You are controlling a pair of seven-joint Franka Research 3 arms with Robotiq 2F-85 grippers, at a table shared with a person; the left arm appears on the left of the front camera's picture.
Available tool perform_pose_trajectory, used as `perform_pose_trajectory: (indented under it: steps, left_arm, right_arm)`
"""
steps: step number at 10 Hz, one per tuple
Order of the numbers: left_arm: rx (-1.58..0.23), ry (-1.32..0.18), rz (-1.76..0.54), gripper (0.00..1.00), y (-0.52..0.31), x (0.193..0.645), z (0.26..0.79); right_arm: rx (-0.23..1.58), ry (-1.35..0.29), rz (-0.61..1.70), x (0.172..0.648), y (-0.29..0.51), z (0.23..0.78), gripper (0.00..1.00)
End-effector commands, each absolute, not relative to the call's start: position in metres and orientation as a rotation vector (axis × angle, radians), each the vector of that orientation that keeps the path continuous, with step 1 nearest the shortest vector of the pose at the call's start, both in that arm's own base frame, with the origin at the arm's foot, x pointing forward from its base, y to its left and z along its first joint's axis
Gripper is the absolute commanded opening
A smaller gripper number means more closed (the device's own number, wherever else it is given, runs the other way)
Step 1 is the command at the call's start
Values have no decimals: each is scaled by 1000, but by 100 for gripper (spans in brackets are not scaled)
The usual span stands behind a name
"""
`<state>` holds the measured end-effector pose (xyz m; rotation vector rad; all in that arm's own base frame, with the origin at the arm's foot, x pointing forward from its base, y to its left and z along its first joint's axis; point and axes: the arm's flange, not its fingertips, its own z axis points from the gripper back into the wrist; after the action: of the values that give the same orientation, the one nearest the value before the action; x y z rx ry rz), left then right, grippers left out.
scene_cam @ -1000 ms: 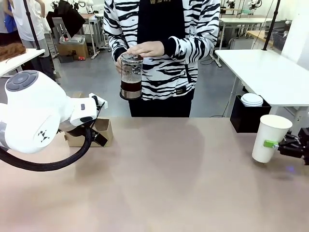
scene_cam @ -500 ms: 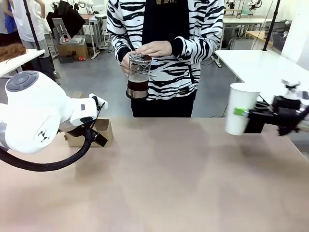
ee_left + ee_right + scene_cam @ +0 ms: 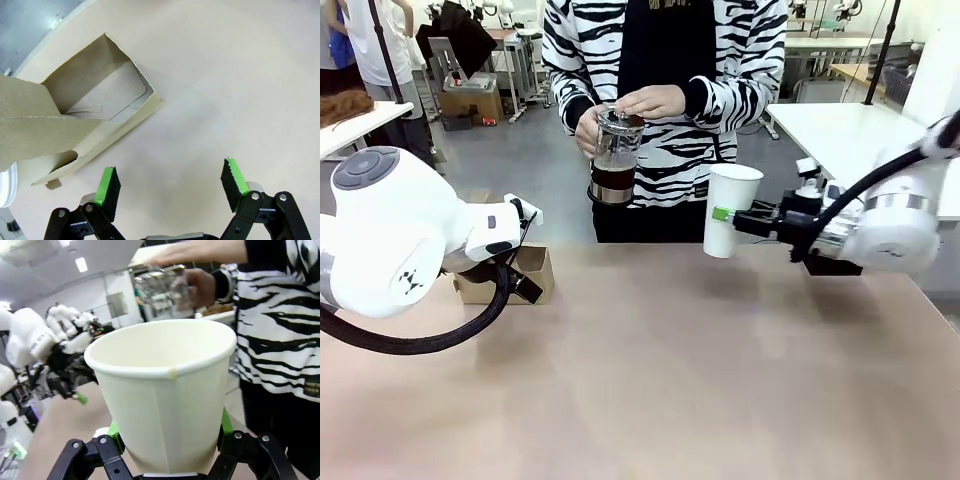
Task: Pour a drink into a cup and package it in a carrier.
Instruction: Pick up the 600 ml Paper Cup and place it in the middle top area of the table.
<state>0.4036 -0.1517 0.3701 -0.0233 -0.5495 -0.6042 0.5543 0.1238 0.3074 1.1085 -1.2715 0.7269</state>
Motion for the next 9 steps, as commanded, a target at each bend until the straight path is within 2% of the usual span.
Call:
perform_pose_trajectory:
  steps: [1,4,9]
  left_arm:
    - [-26,-550,-605,100,-152,403,371]
    - [-26,-550,-605,100,-152,403,371]
    - [-26,-550,-605,100,-152,403,371]
  right_arm:
    - [1022,-1337,721,586,139,287,80]
    - [981,-1346,730,601,141,256,80]
    - [1017,-1315,732,600,133,250,80]
